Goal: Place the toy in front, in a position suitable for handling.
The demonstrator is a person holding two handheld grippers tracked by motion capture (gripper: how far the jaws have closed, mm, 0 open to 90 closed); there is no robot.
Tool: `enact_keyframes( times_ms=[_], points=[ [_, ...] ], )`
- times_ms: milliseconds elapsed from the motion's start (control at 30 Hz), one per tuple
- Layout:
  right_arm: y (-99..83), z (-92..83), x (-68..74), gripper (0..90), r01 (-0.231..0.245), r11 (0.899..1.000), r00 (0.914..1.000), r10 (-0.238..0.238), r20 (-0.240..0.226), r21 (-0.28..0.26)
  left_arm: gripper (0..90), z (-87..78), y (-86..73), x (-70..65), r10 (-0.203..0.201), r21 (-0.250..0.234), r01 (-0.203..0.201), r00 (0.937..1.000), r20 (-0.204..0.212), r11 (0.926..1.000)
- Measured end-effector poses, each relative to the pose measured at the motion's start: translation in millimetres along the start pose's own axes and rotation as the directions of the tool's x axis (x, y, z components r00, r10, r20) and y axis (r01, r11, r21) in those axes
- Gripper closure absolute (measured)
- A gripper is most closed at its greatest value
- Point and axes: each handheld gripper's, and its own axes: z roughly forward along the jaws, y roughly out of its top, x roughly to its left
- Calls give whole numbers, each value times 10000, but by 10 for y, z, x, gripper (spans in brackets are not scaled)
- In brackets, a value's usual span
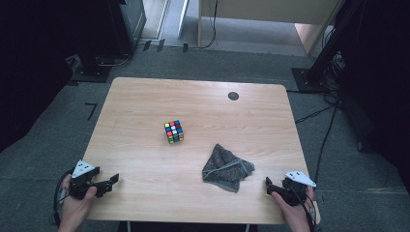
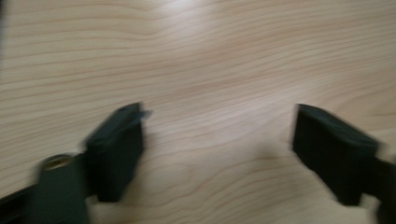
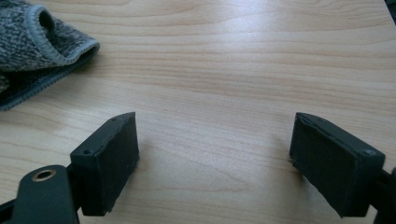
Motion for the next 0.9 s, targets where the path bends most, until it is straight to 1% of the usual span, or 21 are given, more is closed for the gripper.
enact_keyframes(
  times_ms=[33, 67, 100, 133, 167, 200, 300, 367, 400, 467, 533, 633, 733, 800, 833, 867, 900],
  points=[
    [-3, -6, 6, 155, -24, 10000, 10000, 24, 2, 13, 82, -14, 3, 2, -55, -154, 52, 9998, -206, 9999],
    [-7, -9, 9, 154, -34, 10000, 10000, 34, 22, -2, 81, -15, 6, -4, -41, -186, 34, 9992, -400, 9998],
    [-7, -9, 9, 154, -34, 10000, 10000, 34, 22, -2, 77, -15, 6, -4, -41, -186, 34, 9992, -400, 9998],
    [14, -34, 12, 155, -285, 9996, 9996, 285, -32, -43, 60, -9, -4, -39, 316, -136, -328, 9965, -778, 9994],
    [42, -57, 21, 155, -422, 9991, 9990, 421, -135, -91, 28, -7, -14, -59, 549, -83, -558, 9949, -842, 9984],
    [86, -82, 34, 155, -421, 9989, 9987, 414, -308, -207, 20, -8, -22, -77, 657, -77, -667, 9933, -946, 9977],
    [233, -142, 132, 164, -249, 9969, 9983, 209, -546, -749, 19, -28, -32, -111, 527, -231, -556, 9925, -1106, 9982],
    [317, -159, 216, 165, -262, 9942, 9975, 192, -678, -1044, 20, -17, -23, -125, 527, -161, -549, 9920, -1143, 9984],
    [350, -165, 265, 165, -288, 9931, 9966, 197, -802, -1138, 20, -4, -12, -132, 594, -63, -606, 9906, -1229, 9981],
    [388, -180, 370, 164, -243, 9916, 9902, 64, -1392, -1270, 20, 23, 20, -158, 843, 34, -846, 9872, -1356, 9964],
    [425, -187, 472, 161, 133, 9914, 9857, -348, -1650, -1298, 21, 47, 44, -195, 1025, -27, -1040, 9838, -1468, 9946],
    [526, -183, 593, 161, 204, 9887, 9798, -494, -1940, -1485, 21, 96, 83, -256, 1072, -72, -1094, 9836, -1452, 9940],
    [605, -197, 734, 160, 509, 9844, 9738, -863, -2103, -1684, 21, 135, 105, -308, 1008, -58, -1023, 9866, -1284, 9947],
    [632, -194, 812, 156, 586, 9833, 9656, -997, -2404, -1722, 20, 160, 124, -327, 883, -115, -901, 9899, -1111, 9959],
    [632, -194, 812, 156, 586, 9833, 9656, -997, -2404, -1722, 20, 160, 124, -327, 883, -115, -901, 9899, -1111, 9959],
    [658, -168, 893, 143, 809, 9847, 9549, -1209, -2710, -1544, 20, 193, 150, -342, 740, -156, -759, 9922, -998, 9970],
    [658, -168, 893, 143, 809, 9847, 9549, -1209, -2710, -1544, 20, 193, 150, -342, 740, -156, -759, 9922, -998, 9970]
  ],
)
